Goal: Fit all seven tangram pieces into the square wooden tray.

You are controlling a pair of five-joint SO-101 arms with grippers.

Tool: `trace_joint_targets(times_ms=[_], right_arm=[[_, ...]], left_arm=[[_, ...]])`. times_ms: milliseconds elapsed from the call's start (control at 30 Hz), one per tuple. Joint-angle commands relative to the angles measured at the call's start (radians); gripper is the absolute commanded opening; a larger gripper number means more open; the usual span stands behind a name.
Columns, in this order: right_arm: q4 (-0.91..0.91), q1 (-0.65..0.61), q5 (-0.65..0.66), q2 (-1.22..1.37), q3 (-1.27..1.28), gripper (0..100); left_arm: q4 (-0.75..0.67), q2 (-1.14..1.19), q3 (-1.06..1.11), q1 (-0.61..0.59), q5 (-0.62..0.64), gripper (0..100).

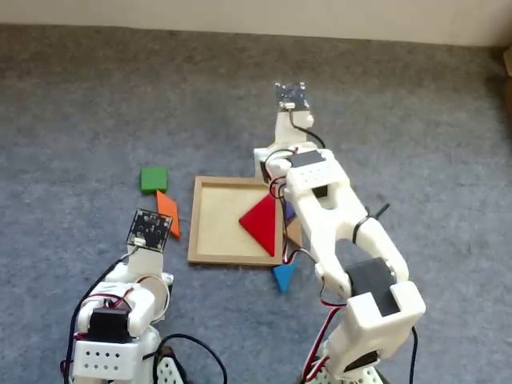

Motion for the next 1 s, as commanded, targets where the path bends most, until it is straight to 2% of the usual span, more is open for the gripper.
trace_joint_targets(times_ms=[0,233,400,667,867,967], right_arm=[[-0.015,0.007,0.012,-0.036,-0.007,39.9],[-0.016,0.025,0.0,-0.036,0.036,39.9],[-0.015,0.027,-0.158,-0.036,0.036,39.9],[-0.016,0.027,-0.072,-0.036,0.027,39.9],[-0.019,0.025,0.038,-0.03,0.028,39.9],[-0.096,0.025,0.048,-0.027,0.036,39.9]], left_arm=[[0.006,-0.05,0.019,-0.008,-0.008,1],[0.006,-0.05,0.019,-0.008,-0.008,1],[0.006,-0.05,0.019,-0.008,-0.008,1],[0.006,-0.05,0.019,-0.008,-0.008,1],[0.006,-0.05,0.019,-0.008,-0.008,1],[0.006,-0.05,0.019,-0.008,-0.008,1]])
